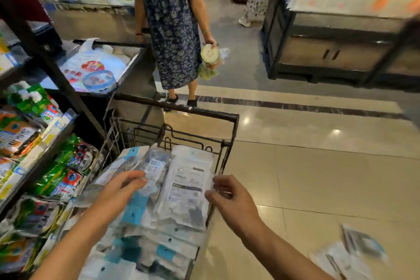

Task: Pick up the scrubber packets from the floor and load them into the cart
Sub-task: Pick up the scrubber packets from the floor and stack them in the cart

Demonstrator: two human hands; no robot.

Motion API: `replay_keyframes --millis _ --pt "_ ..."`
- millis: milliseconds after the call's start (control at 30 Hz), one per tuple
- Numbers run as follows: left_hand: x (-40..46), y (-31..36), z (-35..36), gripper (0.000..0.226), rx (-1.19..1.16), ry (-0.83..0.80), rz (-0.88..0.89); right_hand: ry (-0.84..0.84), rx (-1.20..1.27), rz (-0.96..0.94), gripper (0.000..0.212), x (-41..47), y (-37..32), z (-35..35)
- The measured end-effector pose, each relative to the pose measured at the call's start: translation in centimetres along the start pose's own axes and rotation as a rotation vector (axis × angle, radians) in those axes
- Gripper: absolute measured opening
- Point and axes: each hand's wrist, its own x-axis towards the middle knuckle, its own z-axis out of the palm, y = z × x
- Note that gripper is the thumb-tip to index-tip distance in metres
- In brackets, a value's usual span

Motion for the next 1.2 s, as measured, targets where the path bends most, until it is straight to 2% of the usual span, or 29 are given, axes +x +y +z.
replay_keyframes --millis 100,333,500,600,667,933,1200 --pt "-1.3 2.8 4.1 0.016 -0.038 -0.114 0.011 0.004 0.030 -0.027 0.022 -1.0 0.6 -3.2" --pt "-5.3 5.8 15.8 0.019 0.014 -0.322 0.080 0.160 0.169 -0.008 0.005 -8.2 4.8 -12.9" --pt "-11.3 4.3 25.0 0.013 0.073 -0.470 0.059 0.389 0.235 0.089 0.005 -17.4 12.0 -21.8" --pt "-15.2 1.9 30.5 0.024 0.151 -0.579 0.012 0.539 0.313 0.164 0.006 -23.4 16.2 -26.4" --pt "-17.8 0.6 34.0 0.015 0.224 -0.640 0.008 0.613 0.387 0.202 0.005 -27.5 19.0 -28.6" --pt "-26.7 0.0 45.4 0.016 0.438 -0.822 0.134 0.831 0.601 0.365 0.007 -38.2 28.0 -33.5" --pt "-29.4 1.9 55.5 0.012 0.544 -0.924 0.070 1.011 0.772 0.412 0.010 -40.2 33.3 -38.5"
